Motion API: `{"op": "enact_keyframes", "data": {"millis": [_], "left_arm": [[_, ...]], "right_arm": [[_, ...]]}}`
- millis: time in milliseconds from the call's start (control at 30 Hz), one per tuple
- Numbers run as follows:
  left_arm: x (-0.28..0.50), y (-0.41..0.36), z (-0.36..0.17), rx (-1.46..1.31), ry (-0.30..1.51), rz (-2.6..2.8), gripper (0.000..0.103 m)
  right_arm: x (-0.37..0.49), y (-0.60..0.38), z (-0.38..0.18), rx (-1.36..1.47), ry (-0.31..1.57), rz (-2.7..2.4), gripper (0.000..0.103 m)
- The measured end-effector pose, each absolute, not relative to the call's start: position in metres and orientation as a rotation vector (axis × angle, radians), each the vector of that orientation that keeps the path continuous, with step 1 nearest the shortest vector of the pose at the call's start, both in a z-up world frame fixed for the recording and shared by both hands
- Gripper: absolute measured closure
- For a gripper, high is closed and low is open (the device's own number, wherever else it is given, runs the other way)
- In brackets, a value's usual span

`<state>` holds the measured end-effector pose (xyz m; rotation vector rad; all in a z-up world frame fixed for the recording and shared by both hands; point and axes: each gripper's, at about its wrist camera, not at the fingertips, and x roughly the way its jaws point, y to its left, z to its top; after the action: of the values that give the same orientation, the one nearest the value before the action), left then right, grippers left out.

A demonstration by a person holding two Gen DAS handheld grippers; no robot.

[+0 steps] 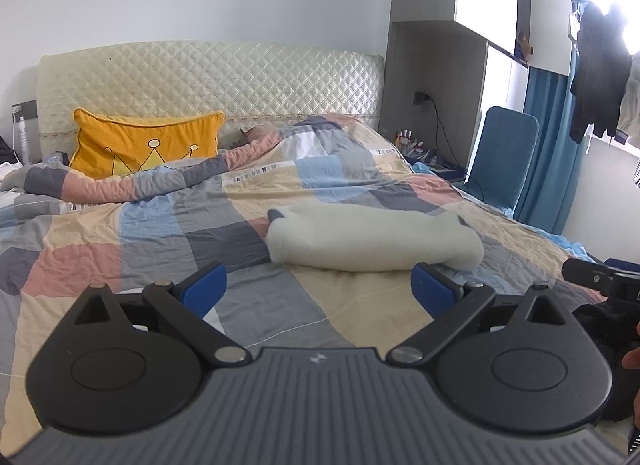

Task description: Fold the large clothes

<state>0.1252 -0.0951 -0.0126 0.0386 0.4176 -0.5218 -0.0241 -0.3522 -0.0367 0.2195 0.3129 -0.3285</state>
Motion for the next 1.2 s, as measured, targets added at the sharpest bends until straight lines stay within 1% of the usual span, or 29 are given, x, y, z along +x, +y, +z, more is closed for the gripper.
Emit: {"op": "enact_keyframes", "data": {"millis": [1200], "left_arm": [[0.122, -0.096, -0.009, 0.04, 0.413, -0.491, 0.003]], "right_arm": [[-0.019, -0.34, -0.037, 0.188, 0.322, -0.314, 0.0]]}}
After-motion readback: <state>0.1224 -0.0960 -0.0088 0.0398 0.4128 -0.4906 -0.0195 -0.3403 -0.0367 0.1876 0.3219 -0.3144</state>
